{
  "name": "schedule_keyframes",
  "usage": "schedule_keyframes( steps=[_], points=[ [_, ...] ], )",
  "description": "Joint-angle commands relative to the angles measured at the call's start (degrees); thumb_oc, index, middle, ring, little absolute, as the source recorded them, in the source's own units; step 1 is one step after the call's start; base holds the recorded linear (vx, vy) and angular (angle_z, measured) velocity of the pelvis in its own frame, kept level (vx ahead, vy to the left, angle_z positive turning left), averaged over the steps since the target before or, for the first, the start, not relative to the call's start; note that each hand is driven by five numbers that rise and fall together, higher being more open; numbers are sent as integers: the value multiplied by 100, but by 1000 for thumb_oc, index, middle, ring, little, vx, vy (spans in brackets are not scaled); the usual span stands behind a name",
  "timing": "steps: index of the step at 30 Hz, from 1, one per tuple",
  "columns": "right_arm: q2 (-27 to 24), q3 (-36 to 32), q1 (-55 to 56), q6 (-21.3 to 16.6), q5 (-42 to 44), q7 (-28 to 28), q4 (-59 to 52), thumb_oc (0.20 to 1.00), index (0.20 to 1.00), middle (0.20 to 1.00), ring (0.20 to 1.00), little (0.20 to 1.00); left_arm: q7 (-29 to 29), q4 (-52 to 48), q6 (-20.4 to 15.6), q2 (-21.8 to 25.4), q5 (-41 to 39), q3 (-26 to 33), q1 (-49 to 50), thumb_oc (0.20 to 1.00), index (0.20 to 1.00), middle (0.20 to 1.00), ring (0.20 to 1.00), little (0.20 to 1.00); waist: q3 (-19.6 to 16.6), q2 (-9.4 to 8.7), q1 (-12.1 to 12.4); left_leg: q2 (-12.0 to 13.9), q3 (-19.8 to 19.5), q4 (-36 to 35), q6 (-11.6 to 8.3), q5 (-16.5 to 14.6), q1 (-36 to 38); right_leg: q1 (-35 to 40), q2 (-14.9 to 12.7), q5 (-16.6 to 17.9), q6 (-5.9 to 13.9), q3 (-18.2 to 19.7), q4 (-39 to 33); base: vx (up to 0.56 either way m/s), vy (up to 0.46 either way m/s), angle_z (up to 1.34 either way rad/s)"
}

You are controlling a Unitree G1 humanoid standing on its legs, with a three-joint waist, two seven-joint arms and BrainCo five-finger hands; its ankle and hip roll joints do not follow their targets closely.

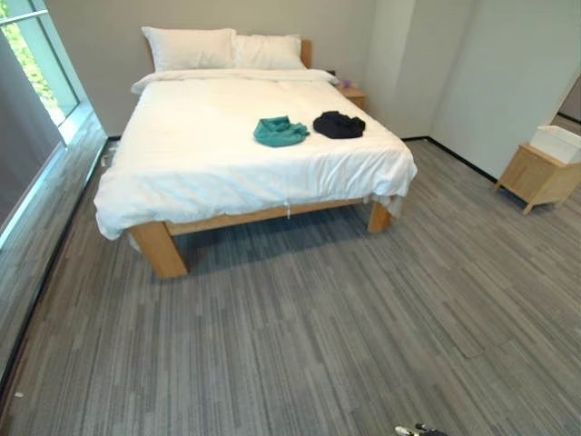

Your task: Pick up bed clothes into laundry basket.

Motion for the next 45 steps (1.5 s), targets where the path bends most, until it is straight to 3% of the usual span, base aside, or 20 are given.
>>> schedule_keyframes(
  steps=[1, 4, 8, 9, 11, 13, 15, 16, 20, 23, 31, 40, 45],
  points=[
    [241, 90, -196, -97, -3, 20, -121, 1000, 1000, 1000, 1000, 1000, -35, 377, 8, -371, 276, 6, -385, 1000, 1000, 1000, 1000, 1000, 133, -109, 13, -170, -436, -291, -91, 387, -45, 375, -61, -147, 274, 198, 25, 0, 0, 0],
    [256, 44, -144, -113, 112, 27, -138, 1000, 1000, 1000, 1000, 1000, -6, 377, 1, -348, 94, 141, -389, 1000, 1000, 1000, 1000, 1000, 125, -123, 7, -163, -434, -291, -92, 377, -31, 387, -61, -152, 271, 202, 25, 0, 0, 0],
    [293, -341, -44, -169, 1421, -28, -330, 1000, 1000, 1000, 1000, 1000, 47, 149, -63, -263, -838, 516, -502, 1000, 1000, 1000, 1000, 1000, 69, -104, -1, -157, -436, -291, -108, 352, 7, 418, -51, -181, 282, 197, 25, 8, -3, 0],
    [292, -340, -42, -167, 1423, -30, -333, 1000, 1000, 1000, 1000, 1000, 48, 148, -62, -263, -840, 515, -501, 1000, 1000, 1000, 1000, 1000, 73, -103, 0, -157, -437, -291, -108, 350, 12, 423, -50, -182, 282, 196, 25, 0, 0, 0],
    [162, -581, 37, -269, 2373, -143, -1200, 1000, 1000, 1000, 1000, 1000, 58, -459, -173, -126, -1353, 509, -651, 1000, 1000, 1000, 1000, 1000, 62, -63, -41, -151, -427, -291, -126, 355, 1, 410, -47, -172, 297, 199, 25, 0, 0, 0],
    [107, -659, 42, -310, 2554, -151, -1256, 1000, 1000, 1000, 1000, 1000, 81, -666, -202, -80, -1409, 423, -696, 1000, 1000, 1000, 1000, 1000, 56, -46, -53, -150, -427, -291, -131, 358, -2, 406, -48, -168, 304, 194, 25, 0, 0, 0],
    [-110, -912, 6, -437, 2975, -146, -1883, 1000, 1000, 1000, 1000, 1000, 48, -2094, -334, 193, -2196, 243, -680, 1000, 1000, 1000, 1000, 1000, 41, 11, -59, -158, -449, -291, -138, 379, -30, 380, -64, -150, 322, 166, 25, 0, 0, 0],
    [-109, -912, 11, -436, 2974, -148, -1886, 1000, 1000, 1000, 1000, 1000, 52, -2105, -328, 194, -2200, 239, -671, 1000, 1000, 1000, 1000, 1000, 41, 11, -58, -158, -450, -291, -138, 377, -27, 384, -64, -152, 322, 165, 25, 0, 0, 0],
    [-470, -1174, -8, -765, 2447, -405, -3522, 1000, 1000, 1000, 1000, 1000, 259, -4697, -526, 759, -2648, 257, -547, 1000, 1000, 1000, 1000, 1000, 37, 73, -17, -181, -530, -291, -115, 427, -77, 353, -113, -134, 355, 57, 25, -8, 6, 3],
    [-558, -1274, 81, -876, 2065, -499, -4220, 1000, 1000, 1000, 1000, 1000, 251, -5487, -569, 842, -2640, 287, -377, 1000, 1000, 1000, 1000, 1000, 49, 85, 0, -195, -566, -291, -97, 431, -89, 344, -132, -134, 365, 47, 25, -10, 9, 16],
    [-465, -1080, 249, -767, 1578, -457, -5062, 1000, 1000, 1000, 1000, 1000, 356, -5872, -421, 682, -2262, 311, -162, 1000, 1000, 1000, 1000, 1000, 164, 84, 36, -200, -604, -291, -75, 451, -129, 314, -156, -117, 362, 9, 25, -2, 4, 4],
    [-410, -875, 150, -737, 1535, -457, -5077, 1000, 1000, 1000, 1000, 1000, 511, -5779, -375, 606, -1884, 275, -113, 1000, 1000, 1000, 1000, 1000, 370, 34, 92, -234, -612, -291, -35, 470, -225, 233, -195, -93, 387, 5, 25, 0, 0, 0],
    [-451, -780, -255, -845, 1563, -621, -5055, 1000, 1000, 1000, 1000, 1000, 897, -5702, -426, 631, -1704, 378, -371, 1000, 1000, 1000, 1000, 1000, 537, 37, 134, -287, -494, -291, 50, 453, -302, 103, -259, -130, 431, 61, 256, -12, 62, -3]
  ],
)
